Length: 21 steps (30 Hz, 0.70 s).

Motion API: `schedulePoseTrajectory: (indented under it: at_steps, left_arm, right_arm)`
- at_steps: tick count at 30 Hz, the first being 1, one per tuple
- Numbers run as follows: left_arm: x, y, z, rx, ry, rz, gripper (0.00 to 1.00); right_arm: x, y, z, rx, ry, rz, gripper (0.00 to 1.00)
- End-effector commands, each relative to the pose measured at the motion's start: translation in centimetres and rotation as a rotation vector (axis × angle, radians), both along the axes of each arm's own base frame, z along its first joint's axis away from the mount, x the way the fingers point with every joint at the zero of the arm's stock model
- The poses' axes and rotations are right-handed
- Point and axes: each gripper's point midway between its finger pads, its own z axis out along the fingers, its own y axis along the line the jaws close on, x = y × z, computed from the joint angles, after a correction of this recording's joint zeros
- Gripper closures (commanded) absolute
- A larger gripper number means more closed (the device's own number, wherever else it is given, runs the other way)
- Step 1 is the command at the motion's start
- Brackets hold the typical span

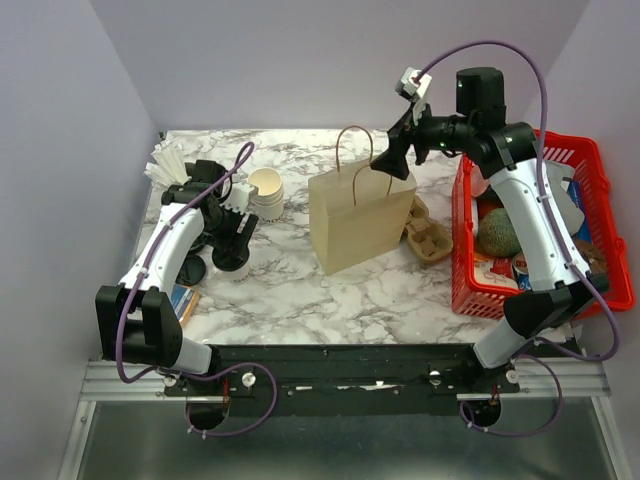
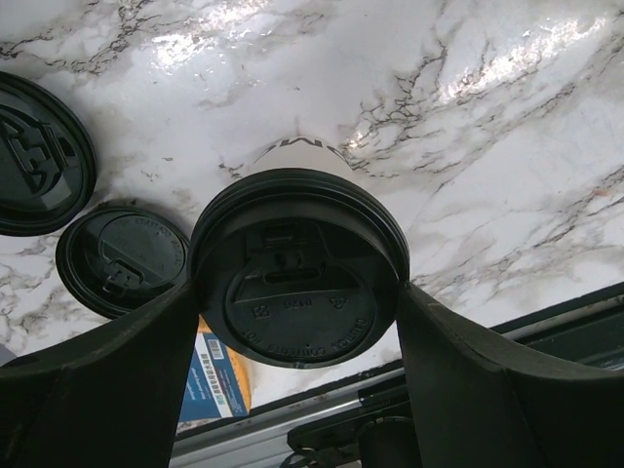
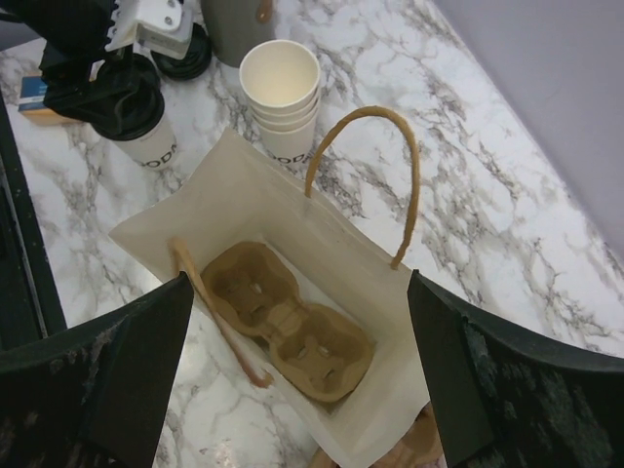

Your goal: Pack the takeout coffee

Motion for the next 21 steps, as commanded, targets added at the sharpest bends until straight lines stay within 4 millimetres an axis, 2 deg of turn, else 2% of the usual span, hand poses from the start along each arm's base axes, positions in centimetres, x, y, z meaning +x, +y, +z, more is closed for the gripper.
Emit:
schedulePoseTrajectory:
  at_steps: [1, 2, 3, 4, 6, 9, 10, 12, 15, 17, 21]
  left_arm:
    - [-0.2, -1.3, 2.3, -0.062, -0.048, -0.096, 0.35]
    - [-0.4, -1.3, 2.7, -0.06, -0.054, -0.139, 0.36]
    - [-0.6, -1.9, 3.1, -0.089, -0.061, -0.172, 0.39]
    - [-0.7, -2.0, 3.4, -0.092, -0.072, -0.197, 0.4]
    - [-0.7, -2.4, 4.1, -0.103, -0.114, -0.256, 0.44]
    - [-0.7, -3.0, 5.1, -0.129, -0.179, -0.314, 0.51]
    - [-0.8, -3.3, 5.3, -0.144, -0.191, -0.332, 0.56]
    - [-0.8, -3.6, 5.9, -0.155, -0.222, -0.363, 0.73]
    - [-1.1, -4.1, 6.5, -0.184, -0.246, -0.377, 0.84]
    - [-1.4, -4.7, 7.0, -0.219, -0.26, -0.394, 1.0]
    - [-2.0, -5.1, 7.6, -0.246, -0.295, -0.397, 1.0]
  right_arm:
    - [2.6, -1.8, 4.6, 0.046, -0.121, -0.09, 0.0]
    - [2.9, -2.5, 4.5, 0.036, -0.115, -0.086, 0.0]
    - [3.5, -2.2, 3.9, 0.001, -0.153, -0.02, 0.0]
    - [3.5, -2.3, 4.7, -0.019, -0.202, 0.008, 0.0]
    - [3.3, -1.9, 2.9, -0.08, -0.23, 0.126, 0.0]
    - [3.6, -1.7, 2.3, -0.117, -0.261, 0.175, 0.0]
    - [4.2, -1.7, 1.5, -0.131, -0.258, 0.183, 0.0]
    - [4.4, -1.8, 0.3, -0.173, -0.273, 0.219, 0.0]
    - [4.9, -1.9, -1.9, -0.213, -0.254, 0.254, 0.01]
    - [6.0, -1.7, -3.0, -0.222, -0.252, 0.25, 0.01]
    - [8.0, -0.9, -4.7, -0.22, -0.261, 0.272, 0.03]
